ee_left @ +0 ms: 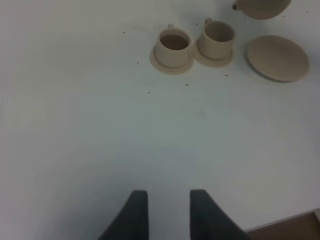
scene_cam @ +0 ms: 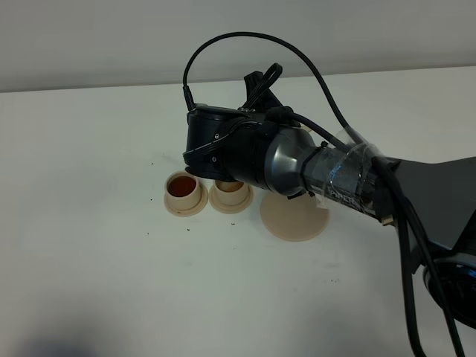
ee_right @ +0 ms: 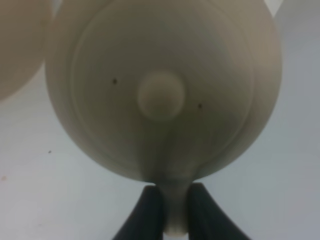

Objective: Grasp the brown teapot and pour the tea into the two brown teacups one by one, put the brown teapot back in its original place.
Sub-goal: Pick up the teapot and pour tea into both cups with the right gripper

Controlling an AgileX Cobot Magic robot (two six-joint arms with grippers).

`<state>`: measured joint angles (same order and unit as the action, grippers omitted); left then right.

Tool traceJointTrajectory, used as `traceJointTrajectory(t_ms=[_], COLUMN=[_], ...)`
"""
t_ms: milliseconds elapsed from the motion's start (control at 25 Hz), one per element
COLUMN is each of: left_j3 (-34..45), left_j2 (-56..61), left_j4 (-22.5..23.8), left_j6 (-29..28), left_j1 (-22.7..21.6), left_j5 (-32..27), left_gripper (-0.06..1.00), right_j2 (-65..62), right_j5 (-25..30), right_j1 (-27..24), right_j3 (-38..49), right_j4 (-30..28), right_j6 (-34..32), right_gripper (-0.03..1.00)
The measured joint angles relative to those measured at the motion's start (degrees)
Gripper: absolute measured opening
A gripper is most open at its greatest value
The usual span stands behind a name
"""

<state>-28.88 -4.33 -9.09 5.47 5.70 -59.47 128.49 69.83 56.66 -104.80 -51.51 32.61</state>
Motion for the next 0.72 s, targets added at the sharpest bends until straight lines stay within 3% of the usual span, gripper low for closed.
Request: traceJointTrajectory(t_ms=[720], left_j3=[0.0], left_j2=[0.0], left_j4=[0.0], left_j6=[0.0], left_j1=[0.0], left_j5=[0.0], left_gripper=[0.23], right_j2=[0.0], right_j5=[0.0], right_j1=[0.0], right_j3=[0.0], right_j4=[0.0], right_j6=[0.0], right_gripper=[0.11])
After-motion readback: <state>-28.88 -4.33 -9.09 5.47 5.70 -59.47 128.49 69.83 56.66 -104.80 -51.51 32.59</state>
